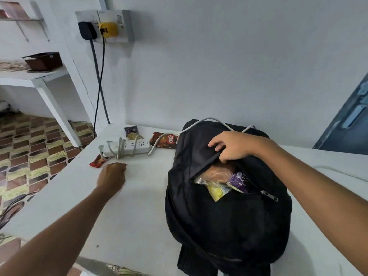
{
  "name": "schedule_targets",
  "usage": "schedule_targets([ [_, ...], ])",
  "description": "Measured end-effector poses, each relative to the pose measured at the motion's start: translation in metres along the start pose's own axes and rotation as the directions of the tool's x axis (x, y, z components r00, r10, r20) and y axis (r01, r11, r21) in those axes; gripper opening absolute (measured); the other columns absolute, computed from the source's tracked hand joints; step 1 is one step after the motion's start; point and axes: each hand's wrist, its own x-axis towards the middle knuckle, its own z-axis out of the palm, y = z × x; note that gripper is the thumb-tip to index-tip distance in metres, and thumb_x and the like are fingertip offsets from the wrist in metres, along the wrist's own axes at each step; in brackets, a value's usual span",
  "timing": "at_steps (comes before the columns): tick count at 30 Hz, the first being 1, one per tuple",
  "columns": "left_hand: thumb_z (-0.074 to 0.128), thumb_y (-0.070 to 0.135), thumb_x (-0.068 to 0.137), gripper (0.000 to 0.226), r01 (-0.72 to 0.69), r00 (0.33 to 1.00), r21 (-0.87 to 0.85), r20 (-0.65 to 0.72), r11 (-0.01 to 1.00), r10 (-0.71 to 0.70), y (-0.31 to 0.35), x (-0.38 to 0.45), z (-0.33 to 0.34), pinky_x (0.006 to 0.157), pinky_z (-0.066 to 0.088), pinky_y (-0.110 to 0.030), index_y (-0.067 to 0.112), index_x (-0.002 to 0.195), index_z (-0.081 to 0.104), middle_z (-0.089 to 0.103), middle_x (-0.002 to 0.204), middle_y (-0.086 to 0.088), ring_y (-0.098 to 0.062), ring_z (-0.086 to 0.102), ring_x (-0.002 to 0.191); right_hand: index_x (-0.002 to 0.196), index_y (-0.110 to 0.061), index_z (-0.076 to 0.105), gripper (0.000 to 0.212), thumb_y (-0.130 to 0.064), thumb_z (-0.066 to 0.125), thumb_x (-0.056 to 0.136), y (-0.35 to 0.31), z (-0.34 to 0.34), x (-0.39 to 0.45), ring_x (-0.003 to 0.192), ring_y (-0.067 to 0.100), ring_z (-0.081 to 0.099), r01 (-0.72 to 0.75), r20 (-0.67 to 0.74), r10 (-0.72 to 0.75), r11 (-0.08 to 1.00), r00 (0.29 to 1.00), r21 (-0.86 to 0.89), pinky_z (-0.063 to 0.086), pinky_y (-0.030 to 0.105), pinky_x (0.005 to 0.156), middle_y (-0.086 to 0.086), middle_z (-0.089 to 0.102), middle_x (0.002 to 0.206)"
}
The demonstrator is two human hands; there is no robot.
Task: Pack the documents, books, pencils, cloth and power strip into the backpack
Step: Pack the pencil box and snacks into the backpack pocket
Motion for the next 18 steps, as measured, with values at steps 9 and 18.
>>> schedule_targets([
  [9, 0.066, -0.007, 0.077, 0.023, -0.537, 0.834, -0.406, -0.39, 0.74, 0.391, 0.129, -0.033, -0.08, 0.068, 0.053, -0.016, 0.008, 0.092, 0.075, 0.074, 0.095, 0.002, -0.004, 0.067, 0.078, 0.133, -0.025, 0.053, 0.061, -0.008, 0.066, 0.076, 0.003, -0.003, 0.008, 0.115, 0.017, 0.055, -0.011, 0.003, 0.011, 1.0, 1.0, -0.002, 0.044, 0.032, 0.099, -0.001, 0.061, 0.124],
  [18, 0.055, 0.007, 0.08, 0.012, -0.912, 0.403, -0.012, -0.205, 0.41, 0.892, 0.238, -0.091, -0.054, 0.057, 0.051, -0.035, 0.003, 0.08, 0.066, 0.064, 0.093, -0.013, -0.027, 0.061, 0.071, 0.13, -0.019, 0.057, 0.045, -0.006, 0.058, 0.086, 0.002, -0.006, 0.005, 0.118, 0.016, 0.052, -0.006, -0.042, 0.011, 0.995, 0.999, 0.101, 0.038, 0.029, 0.103, 0.0, 0.058, 0.131],
])
